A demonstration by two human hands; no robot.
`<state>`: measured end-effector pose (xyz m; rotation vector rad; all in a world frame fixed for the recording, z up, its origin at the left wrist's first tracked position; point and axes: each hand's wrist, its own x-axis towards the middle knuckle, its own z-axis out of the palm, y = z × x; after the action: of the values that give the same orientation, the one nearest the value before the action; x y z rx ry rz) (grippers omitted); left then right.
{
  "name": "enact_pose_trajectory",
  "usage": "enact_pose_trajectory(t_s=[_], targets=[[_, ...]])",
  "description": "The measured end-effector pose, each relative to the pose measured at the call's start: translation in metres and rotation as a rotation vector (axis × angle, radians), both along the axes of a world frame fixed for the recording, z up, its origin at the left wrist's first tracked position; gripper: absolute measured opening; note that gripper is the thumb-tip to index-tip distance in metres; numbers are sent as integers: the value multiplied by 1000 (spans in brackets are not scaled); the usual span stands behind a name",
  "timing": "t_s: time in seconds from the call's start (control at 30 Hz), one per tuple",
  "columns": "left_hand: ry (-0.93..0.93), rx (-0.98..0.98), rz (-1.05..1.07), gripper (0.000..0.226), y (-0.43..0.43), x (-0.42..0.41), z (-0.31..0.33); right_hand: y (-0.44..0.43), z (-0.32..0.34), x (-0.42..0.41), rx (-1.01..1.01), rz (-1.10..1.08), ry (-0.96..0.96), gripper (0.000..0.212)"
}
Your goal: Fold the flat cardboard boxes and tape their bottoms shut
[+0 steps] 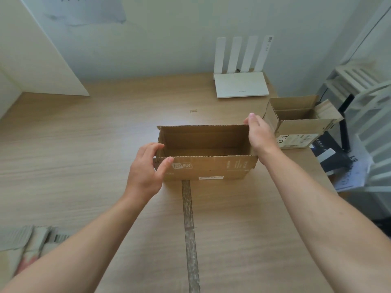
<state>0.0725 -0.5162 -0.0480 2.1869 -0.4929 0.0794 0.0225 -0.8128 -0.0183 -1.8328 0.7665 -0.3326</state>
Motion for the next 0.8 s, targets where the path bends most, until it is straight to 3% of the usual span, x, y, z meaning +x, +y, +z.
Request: enact_pose_trajectory(t_s=[0.1, 0.2, 0.5, 0.6, 0.73, 0.8], targets=[[51, 13, -15, 53, 4, 1, 3, -7, 0, -6, 154, 19, -31, 47], [57, 52, -47, 60, 5, 2, 6, -12, 1, -19, 137, 5, -52, 50], [87, 104, -45, 70, 8, 1, 15, 4, 16, -61, -430, 60, -67, 45], [208, 30, 3, 80, 12, -2, 9, 13, 7, -79, -351, -64, -66, 49], [305, 3, 2, 56, 7, -10, -4, 34, -13, -99, -186, -79, -44, 46], [326, -16, 47, 65, 2, -8, -8, 42, -18, -97, -133, -48, -72, 45]])
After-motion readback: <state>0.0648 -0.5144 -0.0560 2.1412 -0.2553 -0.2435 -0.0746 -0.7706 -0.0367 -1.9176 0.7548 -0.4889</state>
